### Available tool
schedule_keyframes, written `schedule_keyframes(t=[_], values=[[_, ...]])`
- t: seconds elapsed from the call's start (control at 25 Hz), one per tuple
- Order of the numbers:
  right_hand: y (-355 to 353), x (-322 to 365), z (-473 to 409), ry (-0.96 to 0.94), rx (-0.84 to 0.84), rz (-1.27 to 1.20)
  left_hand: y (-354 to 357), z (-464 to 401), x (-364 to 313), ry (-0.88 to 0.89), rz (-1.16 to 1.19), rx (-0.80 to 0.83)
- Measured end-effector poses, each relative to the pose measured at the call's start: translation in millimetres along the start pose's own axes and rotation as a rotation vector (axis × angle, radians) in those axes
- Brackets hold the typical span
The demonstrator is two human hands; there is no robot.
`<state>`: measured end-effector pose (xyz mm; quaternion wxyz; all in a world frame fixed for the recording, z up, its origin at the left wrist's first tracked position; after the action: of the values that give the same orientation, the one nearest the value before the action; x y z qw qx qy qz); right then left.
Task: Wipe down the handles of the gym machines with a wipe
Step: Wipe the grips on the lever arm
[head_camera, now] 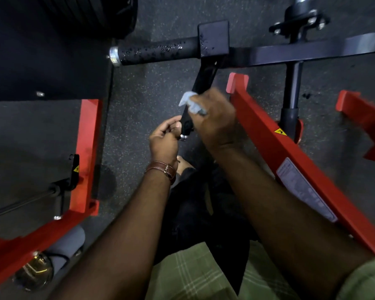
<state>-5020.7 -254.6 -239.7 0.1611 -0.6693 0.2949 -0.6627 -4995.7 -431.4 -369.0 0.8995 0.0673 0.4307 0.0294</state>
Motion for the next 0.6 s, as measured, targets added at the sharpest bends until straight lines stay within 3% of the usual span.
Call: schedule_keyframes(t=[0.16, 0.32, 0.4, 0.52, 0.6], values=[[-43.1, -4.3, -46.4, -0.021, -0.207, 0.05, 1.6, 1.1, 3.2, -0.027, 0.006, 0.034], [12.0, -0.5, -10.9, -0.002, 0.07, 0.07, 1.7, 0.9, 3.2, -0.029, 0.02, 0.032], [12.6, 1.2, -5.9, -0.055, 0.129, 0.111, 4.6, 3.1, -0.7, -0.021, 0.015, 0.048], [-33.1, -10.1, -37.2, -0.043, -0.139, -0.025, 6.4, 2.0, -5.3, -0.011, -0.021, 0.058], [-38.0, -9.4, -36.7, -0.05, -0.21, -0.024, 4.4, -2.9, -6.7, 0.0, -0.045, 0.054]])
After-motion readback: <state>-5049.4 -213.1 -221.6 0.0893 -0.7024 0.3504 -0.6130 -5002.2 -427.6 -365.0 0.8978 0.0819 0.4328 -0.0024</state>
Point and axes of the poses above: each hand's wrist, its own z-axis away from the middle knuckle, its own y-axis out of the palm, x = y × z, the point moved 10 cm from there along -z, towards the middle knuckle, and after that the axes turned 15 degrees about x, right-handed, at the moved point
